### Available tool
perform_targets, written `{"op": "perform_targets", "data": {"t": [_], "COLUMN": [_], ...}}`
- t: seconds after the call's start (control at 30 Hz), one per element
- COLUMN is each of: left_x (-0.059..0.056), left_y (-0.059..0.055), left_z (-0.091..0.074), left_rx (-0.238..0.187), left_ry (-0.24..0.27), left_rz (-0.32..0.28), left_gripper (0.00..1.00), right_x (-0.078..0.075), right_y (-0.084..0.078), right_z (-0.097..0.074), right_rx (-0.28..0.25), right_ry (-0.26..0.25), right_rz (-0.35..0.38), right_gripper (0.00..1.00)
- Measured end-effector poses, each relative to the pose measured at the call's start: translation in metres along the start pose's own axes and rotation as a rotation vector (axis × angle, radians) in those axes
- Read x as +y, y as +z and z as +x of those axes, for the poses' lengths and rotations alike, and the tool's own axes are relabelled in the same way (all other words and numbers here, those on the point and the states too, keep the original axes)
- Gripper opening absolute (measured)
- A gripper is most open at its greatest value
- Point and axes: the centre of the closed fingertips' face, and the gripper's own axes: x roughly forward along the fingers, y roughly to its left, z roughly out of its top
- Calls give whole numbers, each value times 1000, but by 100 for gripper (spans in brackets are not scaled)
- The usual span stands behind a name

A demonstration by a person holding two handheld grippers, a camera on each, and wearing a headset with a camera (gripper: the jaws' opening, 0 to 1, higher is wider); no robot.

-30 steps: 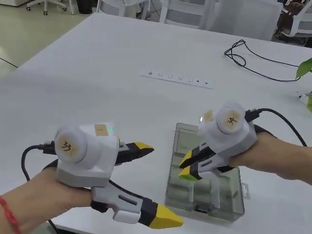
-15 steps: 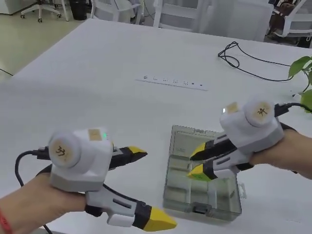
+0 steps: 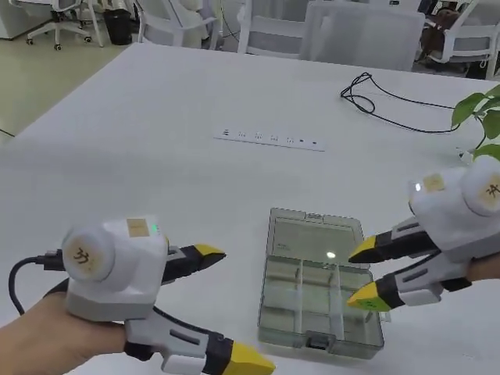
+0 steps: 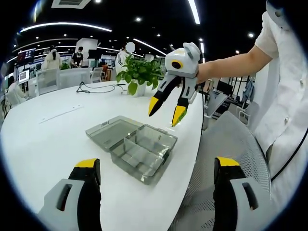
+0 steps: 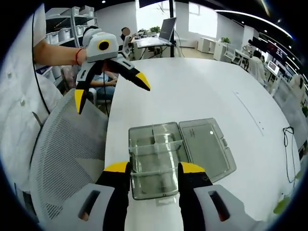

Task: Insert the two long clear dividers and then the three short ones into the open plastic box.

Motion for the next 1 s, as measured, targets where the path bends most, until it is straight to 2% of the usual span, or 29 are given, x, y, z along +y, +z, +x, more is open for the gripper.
{"op": "perform_targets", "data": {"t": [0.23,0.43,0.77,1.0], "left_x": [1,0,1,1], "left_y": [1,2,2,1], "left_z": [-1,-1,-2,-2], "left_rx": [-1,0,0,4], "left_ry": [2,0,0,2], "left_rz": [-2,-3,-4,-8], "left_gripper": [100,100,100,100], "right_x": [-3,-2,-5,-8], "right_y": [-36,-60,-97,-123], "right_z": [-22,-33,-42,-42], "right_rx": [47,89,170,237], "right_ry": [-21,-26,-19,-4], "right_rz": [24,39,35,16], "right_gripper": [47,49,52,53]}}
